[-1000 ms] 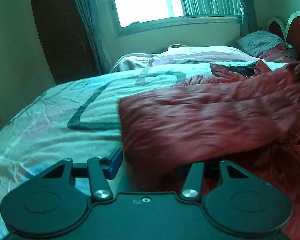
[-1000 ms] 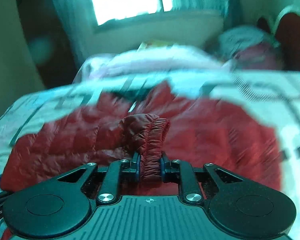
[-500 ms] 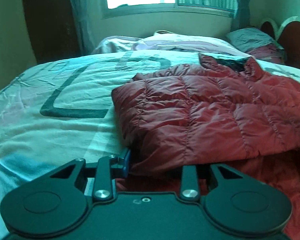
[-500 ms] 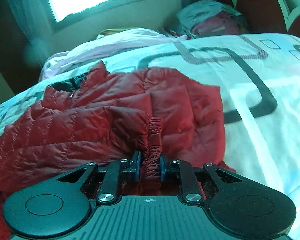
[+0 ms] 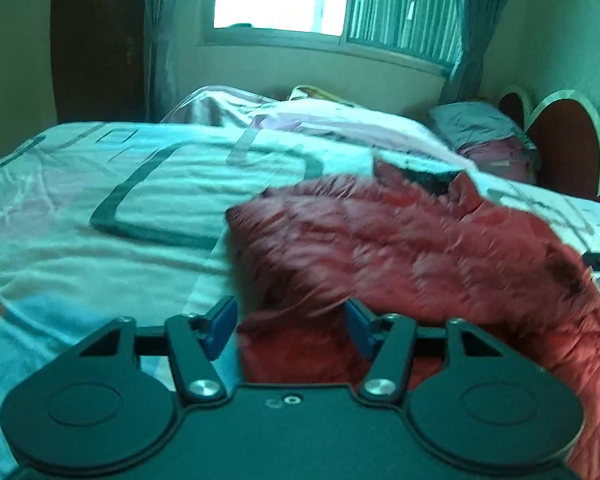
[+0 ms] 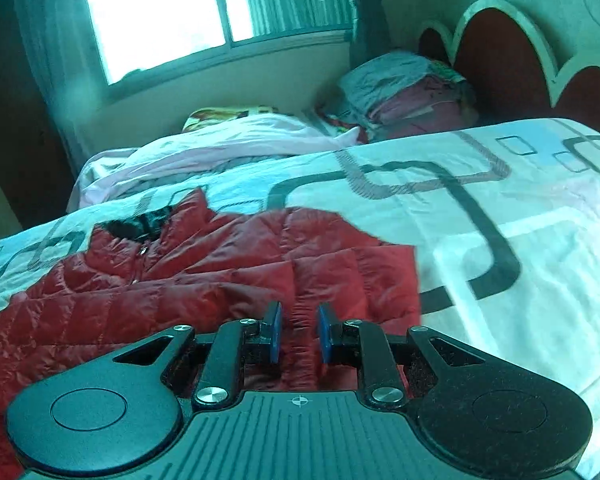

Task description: Fold large clothes

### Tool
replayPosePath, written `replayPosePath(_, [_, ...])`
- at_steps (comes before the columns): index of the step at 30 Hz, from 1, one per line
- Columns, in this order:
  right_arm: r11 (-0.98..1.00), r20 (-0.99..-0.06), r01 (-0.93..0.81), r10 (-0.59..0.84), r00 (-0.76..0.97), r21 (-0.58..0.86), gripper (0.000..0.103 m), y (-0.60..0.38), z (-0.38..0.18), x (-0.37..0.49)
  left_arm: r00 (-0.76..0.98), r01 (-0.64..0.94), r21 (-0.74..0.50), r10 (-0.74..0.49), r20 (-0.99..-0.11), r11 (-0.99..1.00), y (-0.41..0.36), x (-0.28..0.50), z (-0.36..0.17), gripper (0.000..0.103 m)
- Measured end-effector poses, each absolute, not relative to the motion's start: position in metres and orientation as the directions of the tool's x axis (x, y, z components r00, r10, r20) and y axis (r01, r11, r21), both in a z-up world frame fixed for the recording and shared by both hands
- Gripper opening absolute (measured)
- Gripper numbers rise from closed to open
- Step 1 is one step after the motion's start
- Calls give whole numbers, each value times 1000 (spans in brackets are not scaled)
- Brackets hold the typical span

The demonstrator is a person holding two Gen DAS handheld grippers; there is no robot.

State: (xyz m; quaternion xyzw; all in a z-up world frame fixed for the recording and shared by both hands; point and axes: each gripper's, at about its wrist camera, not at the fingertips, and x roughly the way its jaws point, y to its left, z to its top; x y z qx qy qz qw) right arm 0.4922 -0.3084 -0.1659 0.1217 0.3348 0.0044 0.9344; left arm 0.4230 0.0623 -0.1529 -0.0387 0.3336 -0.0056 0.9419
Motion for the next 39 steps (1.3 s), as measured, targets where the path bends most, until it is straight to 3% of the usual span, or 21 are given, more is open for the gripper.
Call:
replayPosePath(10, [978,-594,-5,131,794,210,19,-279,-156,501,804,42,-65,-73,-590,997,25,455,-130,49])
replayPosePath(18, [980,-638,-58,169,752,191,20,-254,-171,522,787,62,-42,-75,-613,997,9,491,-148,47])
replayPosePath(19, [981,-642,-63,168,748,183,32,-251,-173,525,786,60,-39,-71,-614,997,8,494,-150,47])
replayPosePath(20, [983,-640,-65,163,751,174,69,-248,-174,528,786,59,-35,-68,-614,998,7,499,-154,47])
replayPosePath(21, [986,-622,-62,146,769,154,85,-244,-174,528,786,58,-32,-66,-615,998,6,503,-157,47])
replayPosePath(22, [988,-606,-76,142,782,134,91,-240,-174,528,784,58,-29,-64,-617,998,6,506,-159,47])
replayPosePath(24, [989,-602,-108,149,785,104,83,-232,-174,530,781,53,-23,-56,-622,998,5,513,-166,47])
replayPosePath(26, [987,-634,-109,158,757,116,45,-230,-179,539,778,42,-14,-42,-627,999,5,519,-175,43])
replayPosePath(28, [988,-652,-96,151,743,120,33,-231,-186,547,776,34,-1,-26,-630,999,7,524,-183,44])
replayPosePath(34, [998,-693,-61,36,720,-11,28,-244,-218,562,756,7,22,9,-654,1000,15,532,-213,42])
replayPosePath(39, [999,-677,-48,44,735,13,28,-253,-203,555,769,-2,42,28,-638,999,13,525,-195,39])
